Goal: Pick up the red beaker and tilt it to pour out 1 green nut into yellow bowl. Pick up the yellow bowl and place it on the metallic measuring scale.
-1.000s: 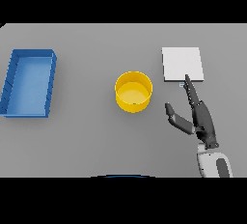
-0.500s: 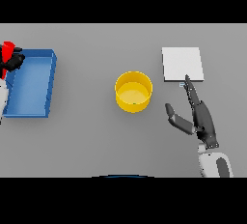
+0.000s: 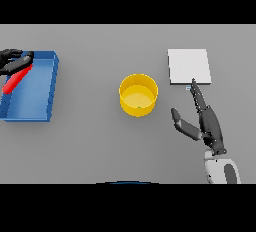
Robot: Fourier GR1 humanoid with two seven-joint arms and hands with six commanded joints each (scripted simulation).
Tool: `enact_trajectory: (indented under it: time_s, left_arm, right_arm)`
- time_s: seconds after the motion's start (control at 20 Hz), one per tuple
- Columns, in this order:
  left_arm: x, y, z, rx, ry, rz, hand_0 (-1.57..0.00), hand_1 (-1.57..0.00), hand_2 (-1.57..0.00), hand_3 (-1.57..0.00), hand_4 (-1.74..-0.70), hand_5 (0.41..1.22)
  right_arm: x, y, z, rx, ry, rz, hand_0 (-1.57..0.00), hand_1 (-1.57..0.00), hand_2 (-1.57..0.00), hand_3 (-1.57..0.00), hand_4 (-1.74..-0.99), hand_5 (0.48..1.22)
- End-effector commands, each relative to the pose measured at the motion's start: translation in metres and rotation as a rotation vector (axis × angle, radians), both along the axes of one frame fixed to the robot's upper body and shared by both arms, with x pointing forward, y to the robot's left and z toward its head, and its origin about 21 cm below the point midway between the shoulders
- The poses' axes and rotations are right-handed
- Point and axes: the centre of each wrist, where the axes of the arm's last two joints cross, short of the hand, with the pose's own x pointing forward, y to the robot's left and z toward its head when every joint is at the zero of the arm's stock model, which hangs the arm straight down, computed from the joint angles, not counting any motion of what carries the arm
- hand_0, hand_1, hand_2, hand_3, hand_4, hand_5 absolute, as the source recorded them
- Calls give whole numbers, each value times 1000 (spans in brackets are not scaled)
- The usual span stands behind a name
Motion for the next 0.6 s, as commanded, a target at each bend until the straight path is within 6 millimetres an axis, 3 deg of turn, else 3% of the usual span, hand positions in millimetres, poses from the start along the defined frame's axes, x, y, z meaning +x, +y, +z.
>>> enact_trajectory:
  time_s: [0.0, 0.35, 0.45, 0.55]
  left_arm:
    - [0, 2, -3, 34, 17, 0, -307, -281, -267, -276, -843, 632]
    - [2, -3, -4, 77, -46, -11, -64, -58, -55, -57, -778, 633]
    - [0, -4, -7, 41, -84, -27, -40, -37, -35, -36, -784, 644]
    - [1, -8, -8, 14, -109, -22, -25, -23, -22, -23, -793, 657]
  right_arm:
    - [1, 0, 2, -1, -5, -1, 1, 1, 1, 1, -1155, 670]
    - [2, 4, 7, -100, 24, -45, 1, 1, 1, 1, -1131, 631]
    - [9, 0, 13, -159, -2, 28, 1, 1, 1, 1, -1087, 649]
    - [17, 2, 20, -262, -13, 128, 1, 1, 1, 1, -1088, 665]
